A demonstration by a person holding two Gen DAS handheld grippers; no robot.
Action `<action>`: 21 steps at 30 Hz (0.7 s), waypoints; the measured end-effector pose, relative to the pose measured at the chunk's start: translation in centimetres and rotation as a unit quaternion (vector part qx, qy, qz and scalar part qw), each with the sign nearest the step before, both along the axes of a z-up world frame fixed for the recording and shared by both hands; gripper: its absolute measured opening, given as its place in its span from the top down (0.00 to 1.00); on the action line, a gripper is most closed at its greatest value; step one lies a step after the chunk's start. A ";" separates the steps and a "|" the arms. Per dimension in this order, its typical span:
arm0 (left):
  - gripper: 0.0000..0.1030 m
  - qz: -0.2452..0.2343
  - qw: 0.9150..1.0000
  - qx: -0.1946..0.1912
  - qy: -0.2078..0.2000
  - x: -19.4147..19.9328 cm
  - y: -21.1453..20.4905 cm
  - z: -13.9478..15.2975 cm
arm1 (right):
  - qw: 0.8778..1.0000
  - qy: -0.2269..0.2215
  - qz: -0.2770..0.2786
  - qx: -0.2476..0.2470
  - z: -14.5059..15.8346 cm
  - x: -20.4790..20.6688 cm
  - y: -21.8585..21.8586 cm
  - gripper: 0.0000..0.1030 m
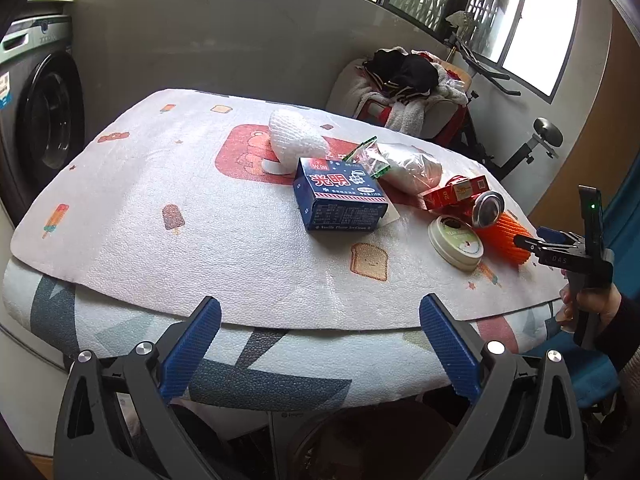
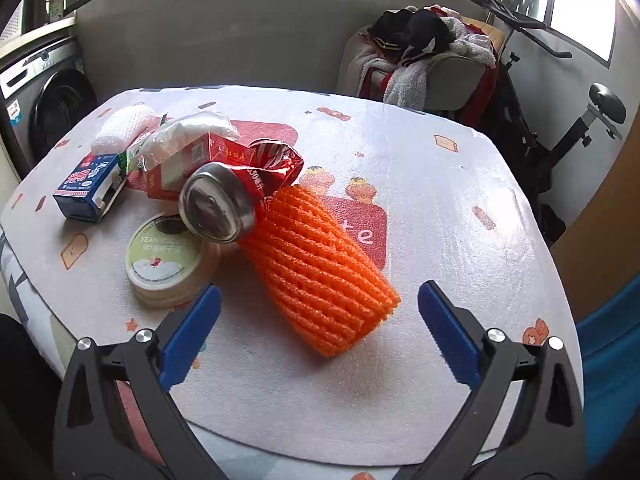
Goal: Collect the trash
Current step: 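Move the right tool back over the table toward the orange foam net, then close the right gripper on the orange foam net and lift it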
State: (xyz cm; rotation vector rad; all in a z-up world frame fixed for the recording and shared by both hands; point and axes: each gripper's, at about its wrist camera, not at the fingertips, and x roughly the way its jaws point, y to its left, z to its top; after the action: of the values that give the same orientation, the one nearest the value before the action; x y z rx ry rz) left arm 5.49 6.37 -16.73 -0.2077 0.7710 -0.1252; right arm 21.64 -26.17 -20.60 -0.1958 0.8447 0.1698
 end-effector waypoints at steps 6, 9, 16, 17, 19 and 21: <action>0.06 0.001 1.000 0.006 0.004 1.8 -0.2 0.0 | 0.999 0.035 0.034 -0.010 -1.5 4.0 1.4 0.10; 0.06 0.001 1.000 0.005 0.012 2.5 -0.4 -0.3 | 0.997 0.060 0.046 0.001 -2.5 4.9 1.9 0.35; 0.06 -0.004 1.000 0.008 0.020 2.8 -0.9 -0.8 | 0.997 0.072 0.040 0.002 -1.7 3.4 1.3 0.64; 0.06 -0.004 1.000 0.008 0.020 2.8 -0.9 -0.8 | 0.997 0.072 0.036 0.000 -1.4 3.1 1.0 0.65; 0.06 -0.004 1.000 0.006 0.021 2.8 -1.1 -0.8 | 0.997 0.065 0.026 -0.018 -0.8 2.5 0.3 0.66; 0.06 -0.006 1.000 0.004 0.021 2.7 -1.2 -0.8 | 0.998 0.051 0.015 -0.045 -0.3 2.0 -0.2 0.67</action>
State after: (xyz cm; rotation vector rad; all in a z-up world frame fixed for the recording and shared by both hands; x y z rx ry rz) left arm 8.21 5.13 -17.53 -0.1987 0.8141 -0.1290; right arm 23.62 -26.39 -20.87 -0.2856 0.9515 0.1714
